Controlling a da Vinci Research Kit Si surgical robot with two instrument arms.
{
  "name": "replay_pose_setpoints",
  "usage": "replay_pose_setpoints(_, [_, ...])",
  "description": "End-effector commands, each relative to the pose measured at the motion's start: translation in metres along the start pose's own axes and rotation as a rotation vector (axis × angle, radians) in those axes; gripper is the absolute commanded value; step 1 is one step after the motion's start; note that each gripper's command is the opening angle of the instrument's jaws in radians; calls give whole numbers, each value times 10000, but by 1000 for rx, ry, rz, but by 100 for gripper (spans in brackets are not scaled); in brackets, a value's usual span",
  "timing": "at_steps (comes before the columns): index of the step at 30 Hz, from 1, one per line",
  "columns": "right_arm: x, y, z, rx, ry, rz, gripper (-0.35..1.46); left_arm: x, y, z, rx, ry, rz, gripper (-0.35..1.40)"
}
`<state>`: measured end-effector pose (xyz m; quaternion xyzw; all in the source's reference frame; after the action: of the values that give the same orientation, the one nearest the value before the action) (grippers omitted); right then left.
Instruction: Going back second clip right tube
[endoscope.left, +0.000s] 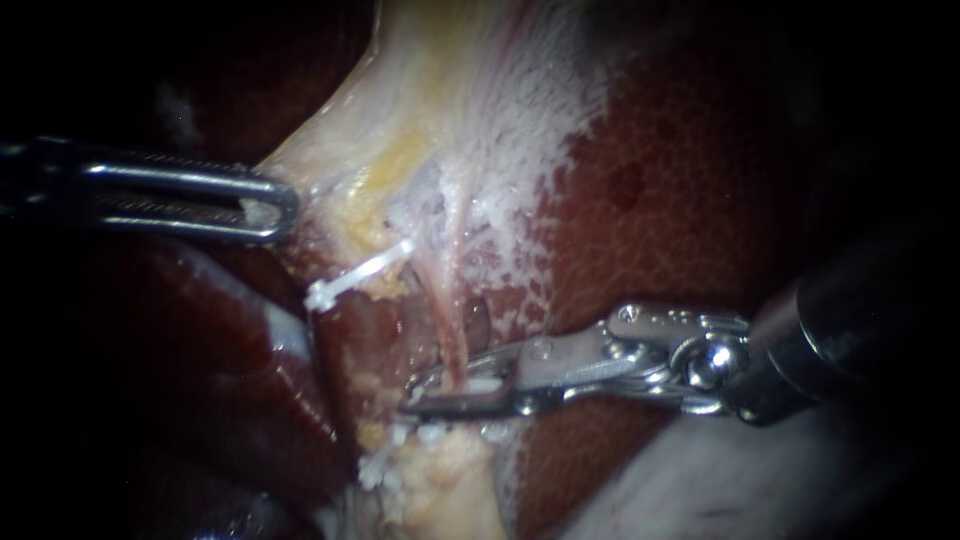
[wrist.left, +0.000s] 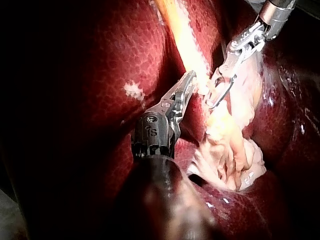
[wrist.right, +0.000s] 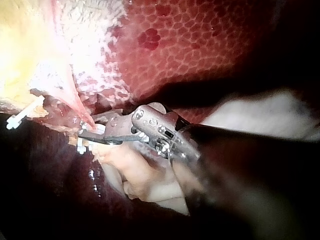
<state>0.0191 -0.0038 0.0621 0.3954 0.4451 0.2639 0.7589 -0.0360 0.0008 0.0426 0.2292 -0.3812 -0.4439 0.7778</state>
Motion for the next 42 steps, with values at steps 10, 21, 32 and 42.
replay_pose_setpoints(10, [-2, 1, 3, 4, 7, -1, -3, 0, -1, 0, 0, 0, 0, -35])
replay_pose_setpoints(21, [0, -2, 10, 14, 30, -58, 53, 1, -2, -1, -1, 0, 0, -35])
replay_pose_setpoints(32, [-1, -1, 6, 16, 32, -242, 60, 1, -1, -2, 0, 0, 0, -35])
replay_pose_setpoints(42, [1, -1, 18, 10, 34, -260, 60, 0, -2, 0, -1, -1, 0, -35])
